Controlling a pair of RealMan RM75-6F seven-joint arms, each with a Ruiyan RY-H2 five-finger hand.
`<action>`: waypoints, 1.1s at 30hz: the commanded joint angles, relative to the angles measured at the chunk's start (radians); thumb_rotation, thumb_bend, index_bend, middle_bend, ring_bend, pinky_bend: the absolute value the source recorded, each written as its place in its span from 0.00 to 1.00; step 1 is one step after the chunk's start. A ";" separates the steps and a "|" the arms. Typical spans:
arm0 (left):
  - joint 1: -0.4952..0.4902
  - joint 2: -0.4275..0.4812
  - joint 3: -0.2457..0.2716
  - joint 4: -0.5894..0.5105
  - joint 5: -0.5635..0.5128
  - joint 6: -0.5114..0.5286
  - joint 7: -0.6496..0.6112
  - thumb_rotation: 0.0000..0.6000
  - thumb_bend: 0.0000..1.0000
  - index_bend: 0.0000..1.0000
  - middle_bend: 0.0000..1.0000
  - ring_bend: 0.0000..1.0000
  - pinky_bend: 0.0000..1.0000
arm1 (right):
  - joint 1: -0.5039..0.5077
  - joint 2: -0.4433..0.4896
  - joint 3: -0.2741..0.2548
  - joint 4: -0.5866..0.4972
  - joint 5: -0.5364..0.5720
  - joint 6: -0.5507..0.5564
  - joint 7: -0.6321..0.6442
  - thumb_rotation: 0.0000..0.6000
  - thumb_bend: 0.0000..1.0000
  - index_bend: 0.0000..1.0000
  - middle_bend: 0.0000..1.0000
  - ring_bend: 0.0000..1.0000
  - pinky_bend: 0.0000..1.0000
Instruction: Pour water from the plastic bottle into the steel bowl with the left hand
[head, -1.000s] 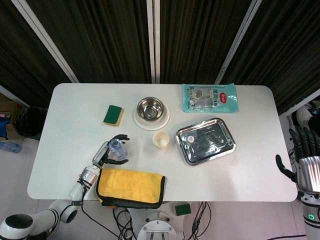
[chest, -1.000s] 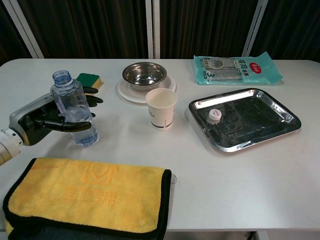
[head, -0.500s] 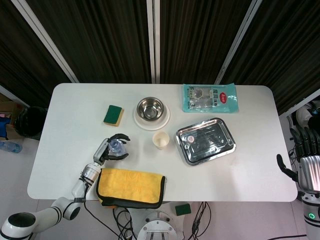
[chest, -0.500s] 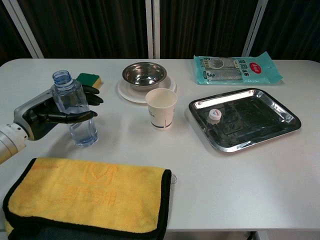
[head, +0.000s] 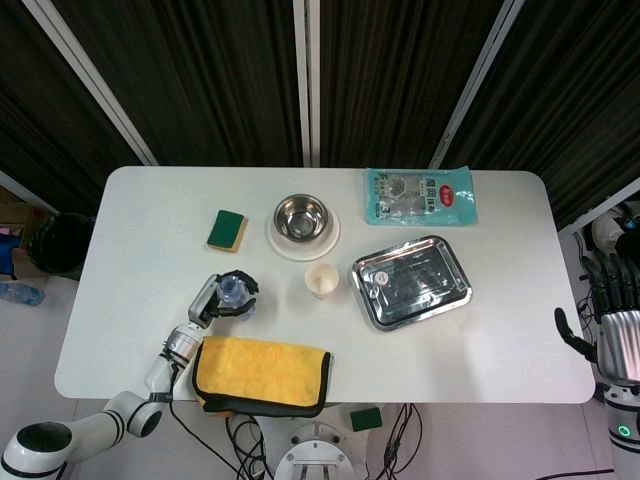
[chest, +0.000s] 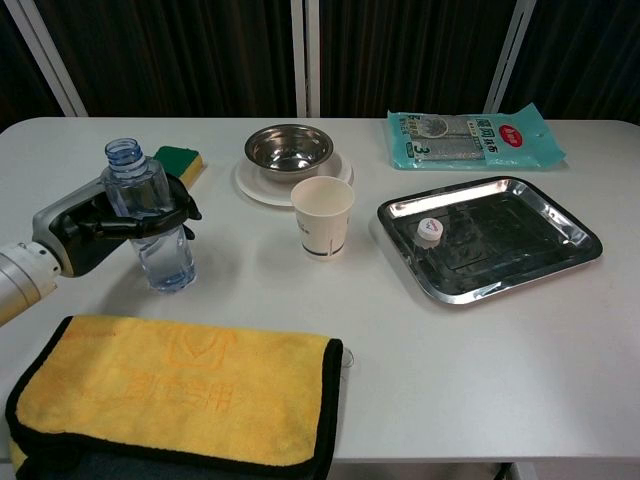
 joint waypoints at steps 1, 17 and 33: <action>-0.001 0.001 0.001 -0.001 0.001 0.000 0.000 1.00 0.27 0.53 0.53 0.37 0.42 | 0.000 -0.001 0.000 0.001 0.001 -0.001 0.000 1.00 0.35 0.00 0.00 0.00 0.00; -0.004 0.018 0.005 -0.025 0.011 0.017 -0.005 1.00 0.40 0.64 0.62 0.47 0.54 | 0.000 -0.001 -0.001 0.003 0.005 -0.006 -0.001 1.00 0.35 0.00 0.00 0.00 0.00; -0.013 0.076 -0.027 -0.115 0.013 0.073 0.128 1.00 0.45 0.67 0.65 0.52 0.62 | -0.002 0.004 0.006 0.003 0.011 0.001 0.009 1.00 0.35 0.00 0.00 0.00 0.00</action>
